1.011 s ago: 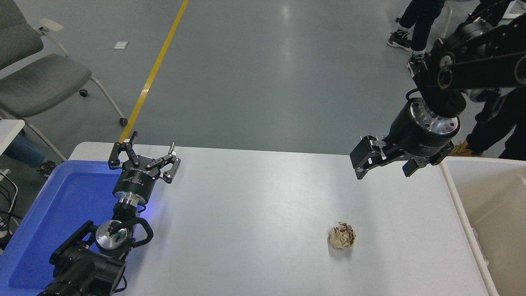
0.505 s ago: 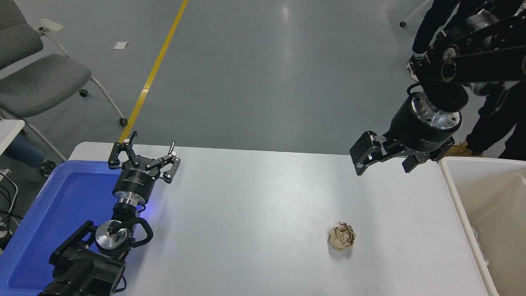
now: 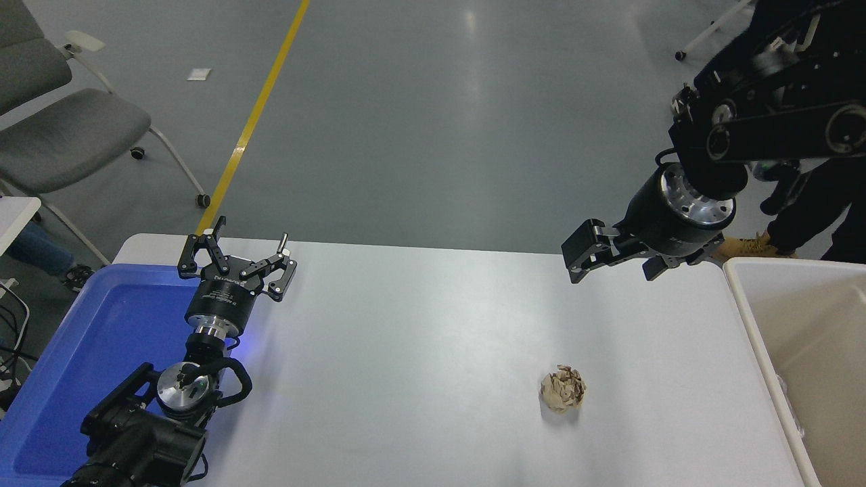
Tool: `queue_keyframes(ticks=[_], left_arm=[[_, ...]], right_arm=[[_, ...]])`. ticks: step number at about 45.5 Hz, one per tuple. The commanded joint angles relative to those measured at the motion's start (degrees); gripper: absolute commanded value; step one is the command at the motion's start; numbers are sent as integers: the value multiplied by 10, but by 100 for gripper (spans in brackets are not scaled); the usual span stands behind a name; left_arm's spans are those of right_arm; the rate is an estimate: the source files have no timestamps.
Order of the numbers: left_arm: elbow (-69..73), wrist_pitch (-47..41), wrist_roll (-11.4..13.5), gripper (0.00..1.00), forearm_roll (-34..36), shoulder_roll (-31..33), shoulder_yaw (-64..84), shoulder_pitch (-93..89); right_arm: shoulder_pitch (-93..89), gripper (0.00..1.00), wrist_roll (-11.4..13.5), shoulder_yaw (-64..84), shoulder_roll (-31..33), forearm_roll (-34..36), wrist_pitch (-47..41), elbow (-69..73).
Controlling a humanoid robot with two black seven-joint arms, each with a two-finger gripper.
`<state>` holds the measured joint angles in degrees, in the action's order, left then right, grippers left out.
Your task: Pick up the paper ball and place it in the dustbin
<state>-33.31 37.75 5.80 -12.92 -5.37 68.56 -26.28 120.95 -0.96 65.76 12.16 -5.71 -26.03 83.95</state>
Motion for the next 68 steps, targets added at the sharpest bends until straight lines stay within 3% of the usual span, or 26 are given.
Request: queue_keyframes(ticks=[1, 14, 29, 68], left_arm=[[0, 0, 0, 99, 0, 0, 0, 0], [0, 0, 0, 99, 0, 0, 0, 0], [0, 0, 0, 99, 0, 0, -1, 0], [0, 0, 0, 99, 0, 0, -1, 0]], right_arm=[[-98, 100, 0, -20, -28, 1, 90, -20], [-239, 100, 0, -21, -84, -55, 149, -116], [-384, 100, 0, -34, -90, -91, 177, -215], [-469, 99, 0, -63, -92, -124, 188, -272]])
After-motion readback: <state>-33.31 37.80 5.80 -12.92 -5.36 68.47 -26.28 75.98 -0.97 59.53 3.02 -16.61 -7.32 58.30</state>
